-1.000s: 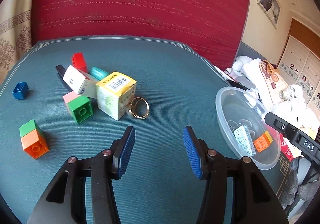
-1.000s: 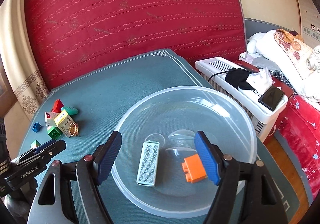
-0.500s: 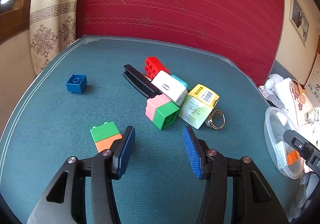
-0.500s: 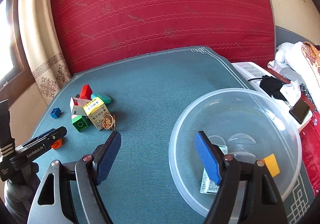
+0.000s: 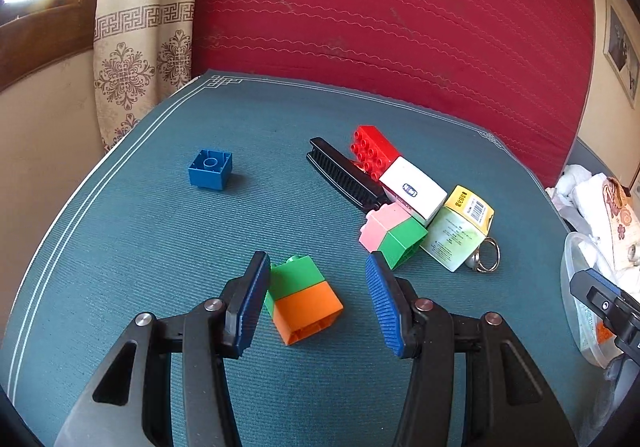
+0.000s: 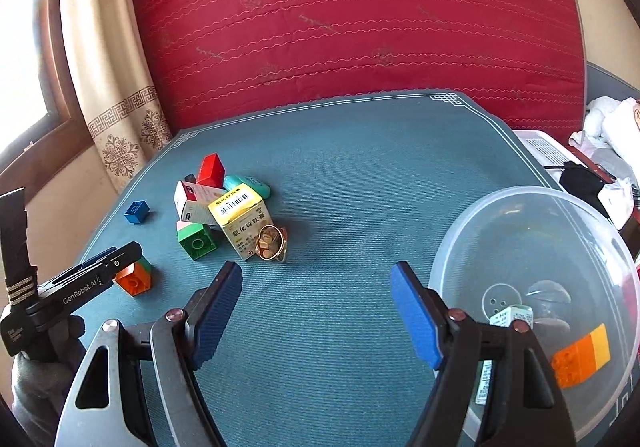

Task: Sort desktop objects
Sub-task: 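Move both tools back to the table objects, then grasp the green-orange block with the left tool while the right tool grasps the gold ring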

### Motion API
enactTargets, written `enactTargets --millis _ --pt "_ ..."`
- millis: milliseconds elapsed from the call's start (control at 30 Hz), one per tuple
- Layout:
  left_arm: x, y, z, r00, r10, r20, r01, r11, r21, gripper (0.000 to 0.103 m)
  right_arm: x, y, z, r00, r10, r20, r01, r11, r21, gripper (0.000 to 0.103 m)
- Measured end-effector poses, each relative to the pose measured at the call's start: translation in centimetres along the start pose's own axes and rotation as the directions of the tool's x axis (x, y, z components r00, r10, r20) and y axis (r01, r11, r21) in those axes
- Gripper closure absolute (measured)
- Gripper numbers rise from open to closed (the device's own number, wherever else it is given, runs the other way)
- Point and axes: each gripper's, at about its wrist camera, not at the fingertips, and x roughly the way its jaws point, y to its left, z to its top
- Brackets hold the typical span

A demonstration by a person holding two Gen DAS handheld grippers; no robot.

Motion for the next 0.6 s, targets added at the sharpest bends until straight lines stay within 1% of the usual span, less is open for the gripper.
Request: enactTargets --millis 167,400,500,600 --pt "0.2 0.3 -0.1 1.000 0.014 -0.005 -0.014 1.000 -0.012 0.049 1.0 0.6 0.1 1.000 0.012 -0.019 -0.012 1.000 -0.012 0.023" --pt "1.2 0.9 -0.2 0.998 0.038 -0.051 -0.040 0.998 -0.041 0.049 2.5 1.4 0.0 0.998 0.030 -0.057 -0.031 0.999 -0.025 0.023" --pt "1.6 1.2 -0.1 0.998 0.026 -0.065 -0.029 0.998 -0.057 0.049 3.0 1.7 0.0 0.996 0.042 -0.075 -0.043 0.999 -0.023 0.023" --pt "1.8 1.2 -0.1 0.997 0.023 -0.074 -0.026 0.998 -0.053 0.049 3.5 2.0 0.0 0.995 0.047 -0.086 -0.049 0.998 -0.030 0.023"
